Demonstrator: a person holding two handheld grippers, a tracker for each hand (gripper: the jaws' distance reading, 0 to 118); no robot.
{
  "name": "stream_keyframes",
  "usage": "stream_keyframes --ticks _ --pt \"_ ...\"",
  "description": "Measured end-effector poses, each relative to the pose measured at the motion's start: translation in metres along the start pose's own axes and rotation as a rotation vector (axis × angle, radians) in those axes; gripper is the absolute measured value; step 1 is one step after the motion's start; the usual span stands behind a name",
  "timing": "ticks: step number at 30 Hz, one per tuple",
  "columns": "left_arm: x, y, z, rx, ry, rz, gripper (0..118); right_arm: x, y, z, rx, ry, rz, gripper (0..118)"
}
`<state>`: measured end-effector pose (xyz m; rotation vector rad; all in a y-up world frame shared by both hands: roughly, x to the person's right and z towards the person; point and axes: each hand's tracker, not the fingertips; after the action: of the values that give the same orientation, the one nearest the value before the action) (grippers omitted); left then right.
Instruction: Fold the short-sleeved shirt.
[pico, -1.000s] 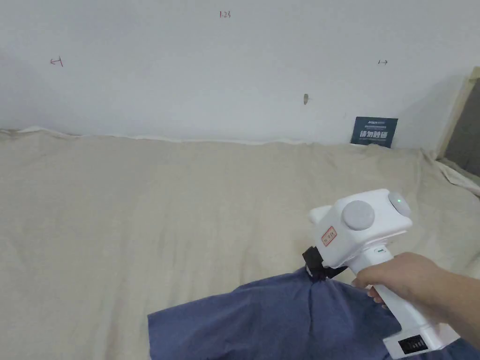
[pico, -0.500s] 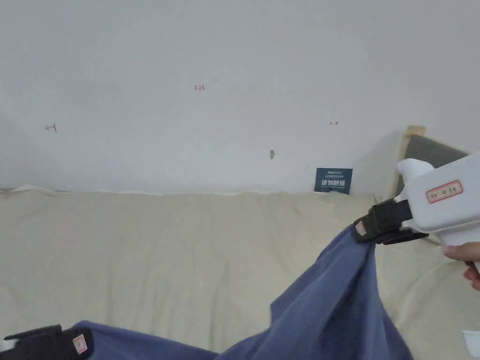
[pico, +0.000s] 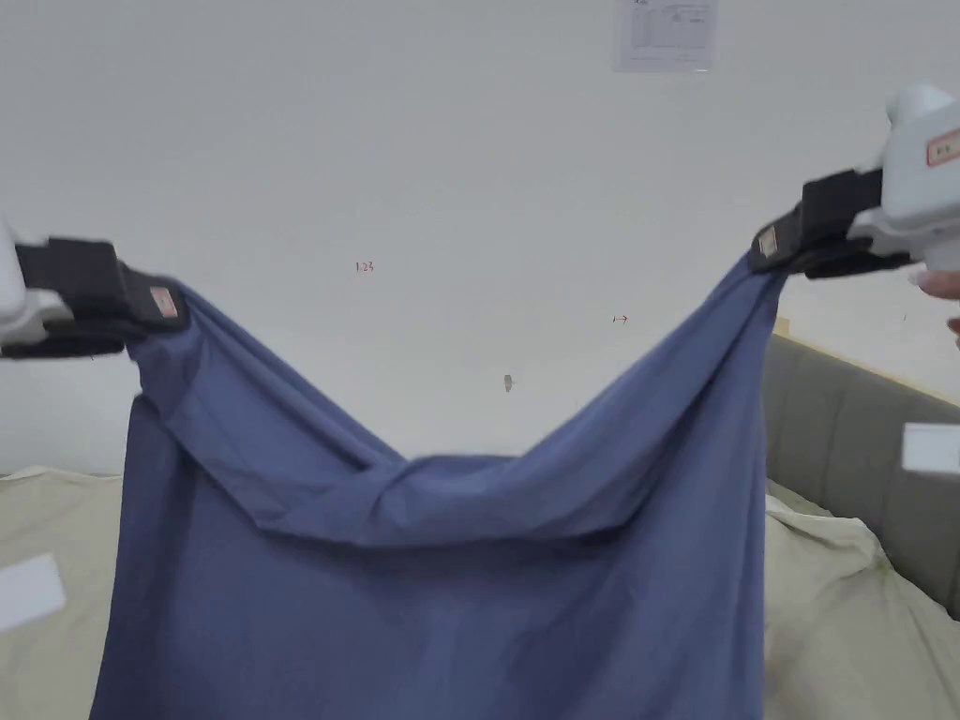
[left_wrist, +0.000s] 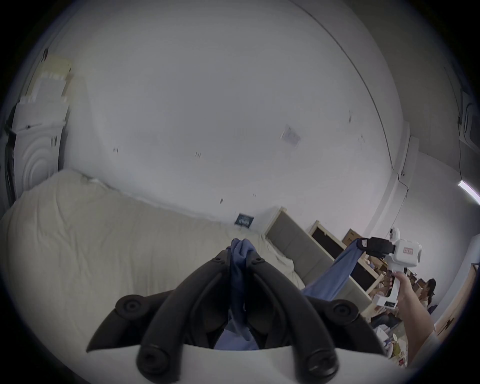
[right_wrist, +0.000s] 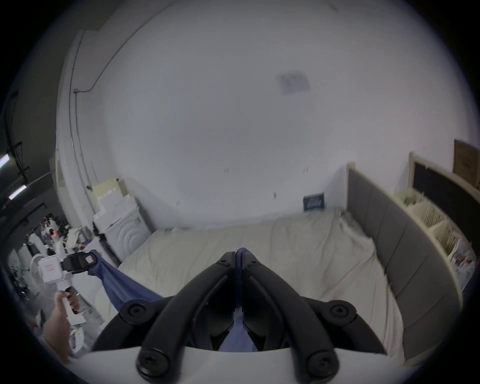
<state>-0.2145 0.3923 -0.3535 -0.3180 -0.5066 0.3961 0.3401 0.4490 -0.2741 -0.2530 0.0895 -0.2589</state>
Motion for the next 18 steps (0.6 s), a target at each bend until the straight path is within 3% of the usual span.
stream_keyframes --ticks 4,9,15,18 --pt "0.007 0.042 -0.026 0.036 -0.019 -0.007 10 -0.006 0.030 -0.012 0.066 -0.001 -0.006 4" --pt "0.006 0.073 -0.075 0.044 0.071 -0.082 10 -0.014 0.049 -0.051 0.151 -0.116 0.081 4" --pt "-0.014 0.072 -0.123 0.132 0.121 -0.143 10 0.003 0.052 -0.113 0.225 -0.205 0.080 4" --pt "-0.035 0.058 -0.148 0.153 0.171 -0.078 10 0.011 0.038 -0.135 0.232 -0.182 0.039 4"
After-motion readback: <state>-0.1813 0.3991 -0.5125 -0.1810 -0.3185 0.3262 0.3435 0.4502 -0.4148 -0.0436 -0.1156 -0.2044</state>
